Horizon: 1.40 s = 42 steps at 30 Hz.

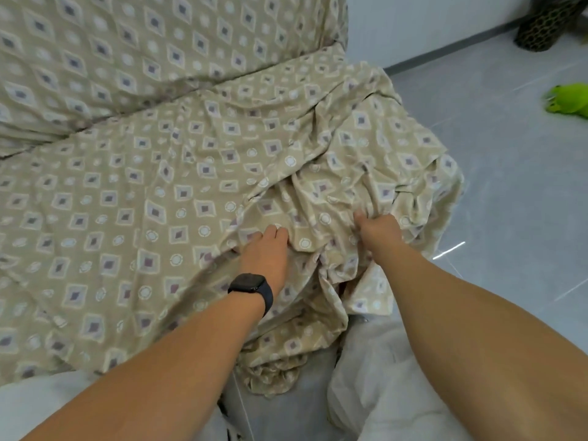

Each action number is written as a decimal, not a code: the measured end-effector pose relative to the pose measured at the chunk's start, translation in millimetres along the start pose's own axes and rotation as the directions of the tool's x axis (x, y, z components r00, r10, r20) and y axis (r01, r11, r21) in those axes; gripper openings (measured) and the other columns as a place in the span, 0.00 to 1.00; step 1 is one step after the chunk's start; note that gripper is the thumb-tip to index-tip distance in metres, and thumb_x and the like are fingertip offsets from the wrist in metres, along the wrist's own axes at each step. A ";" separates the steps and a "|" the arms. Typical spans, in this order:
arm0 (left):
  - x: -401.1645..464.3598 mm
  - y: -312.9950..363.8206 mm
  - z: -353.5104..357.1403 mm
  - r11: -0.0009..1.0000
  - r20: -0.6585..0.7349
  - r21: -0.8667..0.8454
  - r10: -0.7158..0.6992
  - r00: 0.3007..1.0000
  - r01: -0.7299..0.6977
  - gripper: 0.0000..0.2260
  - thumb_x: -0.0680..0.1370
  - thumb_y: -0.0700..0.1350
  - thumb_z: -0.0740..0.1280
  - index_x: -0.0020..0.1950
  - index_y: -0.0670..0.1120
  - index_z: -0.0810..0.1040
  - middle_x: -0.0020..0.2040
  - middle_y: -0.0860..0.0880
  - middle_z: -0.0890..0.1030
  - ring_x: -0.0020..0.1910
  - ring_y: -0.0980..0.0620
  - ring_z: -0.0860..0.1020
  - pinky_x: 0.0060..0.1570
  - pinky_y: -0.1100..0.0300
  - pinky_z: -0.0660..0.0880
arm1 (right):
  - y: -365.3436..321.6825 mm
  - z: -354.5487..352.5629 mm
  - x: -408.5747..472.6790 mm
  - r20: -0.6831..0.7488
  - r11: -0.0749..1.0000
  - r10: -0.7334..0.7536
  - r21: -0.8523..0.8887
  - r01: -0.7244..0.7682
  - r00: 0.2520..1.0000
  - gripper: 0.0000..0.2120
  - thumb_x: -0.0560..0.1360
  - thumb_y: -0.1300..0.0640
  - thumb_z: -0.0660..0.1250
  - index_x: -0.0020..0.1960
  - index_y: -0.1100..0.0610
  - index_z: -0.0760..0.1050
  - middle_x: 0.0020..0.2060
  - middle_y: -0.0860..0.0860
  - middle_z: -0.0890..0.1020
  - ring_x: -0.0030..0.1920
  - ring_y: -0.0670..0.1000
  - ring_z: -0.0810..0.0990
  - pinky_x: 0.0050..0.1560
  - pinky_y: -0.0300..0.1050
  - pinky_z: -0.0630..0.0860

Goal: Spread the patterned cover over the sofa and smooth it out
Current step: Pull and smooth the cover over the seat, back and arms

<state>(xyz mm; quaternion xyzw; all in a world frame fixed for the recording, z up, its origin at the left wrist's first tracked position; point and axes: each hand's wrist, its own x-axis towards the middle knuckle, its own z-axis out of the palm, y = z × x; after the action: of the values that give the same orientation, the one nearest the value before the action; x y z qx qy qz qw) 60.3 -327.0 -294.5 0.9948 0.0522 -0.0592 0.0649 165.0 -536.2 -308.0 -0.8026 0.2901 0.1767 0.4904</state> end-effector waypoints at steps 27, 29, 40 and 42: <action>18.0 -2.5 -23.8 0.997 0.185 0.040 0.059 0.981 -0.068 0.09 0.83 0.48 0.66 0.60 0.48 0.70 0.62 0.47 0.71 0.55 0.43 0.73 0.50 0.47 0.77 | 1.2 3.6 -8.5 -0.039 0.997 -0.045 0.061 0.047 0.998 0.27 0.74 0.42 0.70 0.65 0.59 0.74 0.58 0.54 0.78 0.57 0.59 0.79 0.56 0.52 0.76; 19.0 -6.9 -18.1 0.993 0.168 0.060 0.087 0.982 -0.099 0.04 0.84 0.46 0.63 0.55 0.46 0.71 0.59 0.46 0.72 0.52 0.43 0.73 0.49 0.46 0.77 | 0.6 7.2 -7.5 0.077 0.998 -0.057 0.001 0.057 0.995 0.23 0.75 0.39 0.70 0.56 0.58 0.82 0.49 0.53 0.82 0.51 0.58 0.82 0.52 0.52 0.79; -9.6 7.1 -19.8 0.882 -0.057 -0.091 0.459 0.886 -0.463 0.06 0.82 0.43 0.64 0.47 0.49 0.68 0.46 0.51 0.70 0.42 0.47 0.66 0.42 0.52 0.68 | -34.3 -23.5 -43.5 -0.430 0.861 -0.077 0.426 0.277 0.900 0.13 0.77 0.53 0.58 0.35 0.55 0.63 0.33 0.48 0.69 0.35 0.51 0.68 0.36 0.49 0.65; -8.3 3.7 -21.8 0.879 -0.084 -0.035 0.472 0.878 -0.476 0.05 0.82 0.45 0.64 0.48 0.49 0.70 0.46 0.51 0.73 0.44 0.46 0.68 0.44 0.52 0.69 | -40.5 -37.2 -52.2 -0.549 0.846 -0.114 0.383 0.371 0.828 0.12 0.77 0.53 0.58 0.35 0.55 0.66 0.32 0.48 0.70 0.34 0.50 0.68 0.38 0.50 0.67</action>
<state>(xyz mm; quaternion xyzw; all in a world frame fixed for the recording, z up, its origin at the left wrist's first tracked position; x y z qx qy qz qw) 54.9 -328.5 -271.5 0.9767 -0.1887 -0.0037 0.1026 150.6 -539.8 -233.7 -0.7062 0.3347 -0.1824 0.5967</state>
